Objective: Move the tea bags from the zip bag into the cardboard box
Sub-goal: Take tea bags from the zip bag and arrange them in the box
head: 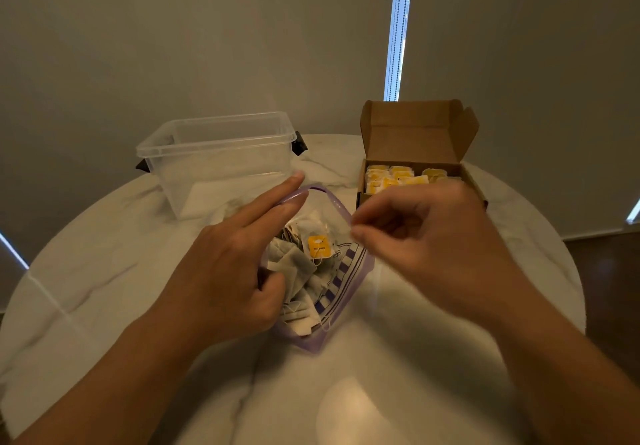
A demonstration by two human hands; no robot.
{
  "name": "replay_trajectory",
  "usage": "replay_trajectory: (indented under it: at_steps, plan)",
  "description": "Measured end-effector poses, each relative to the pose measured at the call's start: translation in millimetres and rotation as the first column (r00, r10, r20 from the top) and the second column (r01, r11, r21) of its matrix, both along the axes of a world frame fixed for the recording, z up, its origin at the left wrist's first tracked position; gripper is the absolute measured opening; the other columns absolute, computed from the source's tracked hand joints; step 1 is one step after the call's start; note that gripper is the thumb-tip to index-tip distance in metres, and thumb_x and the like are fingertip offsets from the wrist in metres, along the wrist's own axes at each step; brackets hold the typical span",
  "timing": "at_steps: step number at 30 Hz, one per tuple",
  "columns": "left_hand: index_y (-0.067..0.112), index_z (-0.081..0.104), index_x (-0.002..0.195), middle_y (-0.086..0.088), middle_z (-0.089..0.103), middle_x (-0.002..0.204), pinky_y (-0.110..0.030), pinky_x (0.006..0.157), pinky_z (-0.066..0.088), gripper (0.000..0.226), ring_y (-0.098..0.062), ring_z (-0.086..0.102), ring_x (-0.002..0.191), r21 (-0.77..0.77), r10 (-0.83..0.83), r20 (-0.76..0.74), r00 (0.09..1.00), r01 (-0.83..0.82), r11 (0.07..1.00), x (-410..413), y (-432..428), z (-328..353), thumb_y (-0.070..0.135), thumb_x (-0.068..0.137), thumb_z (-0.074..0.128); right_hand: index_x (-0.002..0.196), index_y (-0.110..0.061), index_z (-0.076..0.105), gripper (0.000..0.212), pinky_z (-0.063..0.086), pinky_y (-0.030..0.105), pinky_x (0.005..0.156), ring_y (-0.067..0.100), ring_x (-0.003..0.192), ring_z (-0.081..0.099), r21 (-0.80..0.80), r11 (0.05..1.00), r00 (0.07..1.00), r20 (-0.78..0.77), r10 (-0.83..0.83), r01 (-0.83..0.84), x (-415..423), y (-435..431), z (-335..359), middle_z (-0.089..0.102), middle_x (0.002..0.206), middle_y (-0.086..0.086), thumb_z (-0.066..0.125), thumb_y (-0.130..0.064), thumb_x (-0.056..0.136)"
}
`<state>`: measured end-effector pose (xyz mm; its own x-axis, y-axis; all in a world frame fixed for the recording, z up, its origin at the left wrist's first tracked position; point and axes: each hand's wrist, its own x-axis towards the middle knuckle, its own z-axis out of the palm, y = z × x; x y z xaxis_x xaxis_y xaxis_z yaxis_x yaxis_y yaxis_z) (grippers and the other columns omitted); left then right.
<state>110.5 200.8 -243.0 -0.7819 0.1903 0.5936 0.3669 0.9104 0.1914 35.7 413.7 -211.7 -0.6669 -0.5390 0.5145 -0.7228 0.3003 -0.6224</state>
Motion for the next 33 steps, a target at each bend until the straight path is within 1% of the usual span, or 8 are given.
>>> replay_trajectory:
  at_steps: [3, 5, 8, 11, 17, 24, 30, 33]
  plan:
    - [0.013, 0.048, 0.145, 0.007, 0.036, 0.158, -0.025, 0.053, 0.054, 0.075, 0.007, 0.053, 0.059, 0.000, 0.006, -0.025, 1.000, -0.006, 1.000, -0.3, 4.0, 1.7, 0.024, 0.072, 0.044, 0.096, -0.029, 0.074, 0.017, 0.052, 0.009, 0.068, -0.005, 0.078, 0.066, 0.017, 0.999, 0.989, 0.147, 0.030, -0.033, 28.8, -9.5, -9.8, 0.070, 0.081, -0.017, 0.075, -0.021, 0.081]
    - [0.011, 0.051, 0.143, 0.004, 0.037, 0.157, -0.019, 0.052, 0.050, 0.073, 0.011, 0.049, 0.057, -0.008, -0.002, -0.024, 1.000, 0.002, 1.000, -0.1, 6.8, 1.5, 0.025, 0.073, 0.044, 0.097, -0.029, 0.074, 0.018, 0.056, 0.015, 0.071, -0.003, 0.078, 0.069, -0.068, 0.998, 0.962, 0.274, 0.019, -0.001, 36.4, -12.8, -13.6, 0.073, 0.081, -0.014, 0.074, -0.018, 0.082]
    - [0.009, 0.051, 0.143, 0.003, 0.037, 0.158, -0.008, 0.058, 0.037, 0.072, 0.019, 0.048, 0.065, -0.023, -0.017, 0.005, 1.000, 0.017, 1.000, 0.9, 12.1, 0.1, 0.026, 0.073, 0.044, 0.111, -0.018, 0.071, 0.024, 0.059, 0.030, 0.080, 0.008, 0.080, 0.073, -0.155, 0.986, 0.805, 0.592, 0.047, 0.057, 36.3, -20.1, -24.0, 0.076, 0.085, -0.005, 0.069, -0.013, 0.087]
    - [0.011, 0.052, 0.142, 0.005, 0.036, 0.158, -0.009, 0.057, 0.040, 0.073, 0.006, 0.047, 0.057, -0.045, -0.014, -0.004, 1.000, 0.013, 0.999, 2.6, 15.9, -0.6, 0.026, 0.071, 0.043, 0.116, -0.011, 0.067, 0.026, 0.059, 0.032, 0.084, 0.016, 0.086, 0.073, -0.195, 0.965, 0.669, 0.742, 0.028, 0.176, 29.6, -27.7, -33.5, 0.076, 0.087, 0.002, 0.065, -0.007, 0.090]
    - [0.011, 0.052, 0.141, 0.008, 0.033, 0.159, -0.035, 0.052, 0.054, 0.074, -0.015, 0.063, 0.062, -0.075, -0.019, -0.045, 0.999, 0.016, 0.997, 3.5, 18.1, -3.6, 0.023, 0.068, 0.043, 0.116, -0.007, 0.064, 0.025, 0.058, 0.036, 0.085, 0.019, 0.089, 0.071, -0.147, 0.949, 0.644, 0.762, -0.071, 0.279, 12.9, -43.7, -39.8, 0.072, 0.096, 0.008, 0.062, -0.005, 0.091]
    - [0.013, 0.052, 0.140, 0.011, 0.031, 0.160, -0.037, 0.052, 0.054, 0.072, -0.020, 0.063, 0.061, -0.085, -0.003, -0.036, 0.999, 0.000, 0.996, 1.3, 17.6, -5.5, 0.023, 0.069, 0.044, 0.105, -0.018, 0.061, 0.025, 0.056, 0.044, 0.088, 0.027, 0.099, 0.065, -0.108, 0.941, 0.578, 0.810, -0.103, 0.320, 2.4, -64.2, -44.8, 0.065, 0.109, 0.013, 0.058, -0.001, 0.087]
    - [0.013, 0.052, 0.140, 0.010, 0.032, 0.159, -0.036, 0.052, 0.054, 0.072, -0.019, 0.067, 0.068, -0.074, -0.013, -0.027, 1.000, 0.011, 0.997, 1.2, 17.4, -4.0, 0.023, 0.069, 0.044, 0.097, -0.021, 0.070, 0.018, 0.059, 0.041, 0.084, 0.019, 0.092, 0.068, -0.132, 0.939, 0.657, 0.744, -0.118, 0.318, 7.2, -59.1, -47.3, 0.072, 0.096, 0.003, 0.061, -0.007, 0.090]
    - [0.014, 0.051, 0.142, 0.010, 0.032, 0.159, -0.032, 0.049, 0.052, 0.075, -0.007, 0.056, 0.056, -0.072, -0.020, -0.027, 0.999, 0.018, 0.997, 1.3, 18.1, -3.7, 0.023, 0.068, 0.042, 0.097, -0.022, 0.070, 0.018, 0.057, 0.038, 0.087, 0.016, 0.093, 0.068, -0.109, 0.948, 0.696, 0.705, -0.138, 0.299, 10.0, -56.6, -46.4, 0.071, 0.097, -0.002, 0.062, -0.008, 0.090]
